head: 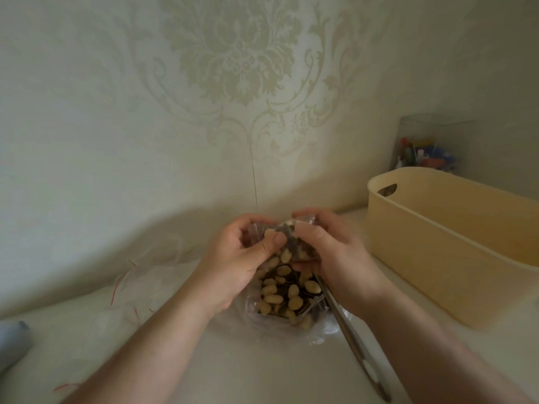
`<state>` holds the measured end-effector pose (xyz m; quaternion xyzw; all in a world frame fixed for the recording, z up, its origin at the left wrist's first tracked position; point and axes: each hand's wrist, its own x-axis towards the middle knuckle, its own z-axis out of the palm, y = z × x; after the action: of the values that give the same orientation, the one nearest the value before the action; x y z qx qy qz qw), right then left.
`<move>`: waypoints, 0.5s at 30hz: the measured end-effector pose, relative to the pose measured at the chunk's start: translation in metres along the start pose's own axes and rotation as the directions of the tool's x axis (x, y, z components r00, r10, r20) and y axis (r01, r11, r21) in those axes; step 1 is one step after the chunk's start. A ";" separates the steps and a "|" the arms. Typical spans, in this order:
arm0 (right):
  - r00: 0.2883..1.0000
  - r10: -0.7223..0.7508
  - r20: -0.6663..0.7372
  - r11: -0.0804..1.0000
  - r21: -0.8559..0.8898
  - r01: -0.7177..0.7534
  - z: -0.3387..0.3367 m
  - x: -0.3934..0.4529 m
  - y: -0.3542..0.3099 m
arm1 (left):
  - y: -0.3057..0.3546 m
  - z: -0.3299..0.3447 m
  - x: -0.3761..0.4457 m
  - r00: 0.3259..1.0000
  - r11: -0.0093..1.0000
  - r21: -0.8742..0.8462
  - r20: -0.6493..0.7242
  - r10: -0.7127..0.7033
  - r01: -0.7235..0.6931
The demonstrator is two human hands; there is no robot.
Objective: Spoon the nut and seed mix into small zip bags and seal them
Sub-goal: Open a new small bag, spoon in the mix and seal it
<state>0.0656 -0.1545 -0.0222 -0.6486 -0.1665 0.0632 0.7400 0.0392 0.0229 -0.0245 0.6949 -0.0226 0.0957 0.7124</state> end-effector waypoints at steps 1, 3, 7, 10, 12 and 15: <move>1.000 -0.011 -0.004 1.000 -0.011 0.011 -0.002 0.000 -0.002 | 0.003 0.000 0.002 0.999 1.000 0.025 0.039 -0.001 0.000; 0.997 -0.074 -0.019 0.997 -0.029 0.074 -0.005 0.001 -0.005 | 0.013 0.002 0.007 0.994 0.998 0.061 0.106 -0.020 0.014; 0.990 -0.142 -0.023 0.982 -0.129 0.137 -0.015 0.000 -0.015 | 0.032 0.013 0.014 0.992 0.988 0.152 0.130 -0.005 -0.015; 0.995 -0.085 0.045 0.987 -0.135 0.090 -0.022 -0.001 -0.024 | 0.043 0.023 0.013 0.997 0.992 0.129 0.076 -0.014 0.004; 0.995 -0.076 0.072 0.980 -0.180 0.088 -0.025 -0.004 -0.031 | 0.052 0.032 0.013 0.998 0.995 0.091 0.022 -0.053 0.051; 0.989 -0.151 0.006 0.960 -0.237 0.148 -0.033 -0.013 -0.053 | 0.060 0.043 0.023 0.978 0.976 -0.081 -0.027 -0.205 0.202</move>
<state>0.0579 -0.1973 0.0238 -0.7182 -0.2167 -0.0170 0.6610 0.0564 -0.0162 0.0402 0.6633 0.0575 0.0333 0.7454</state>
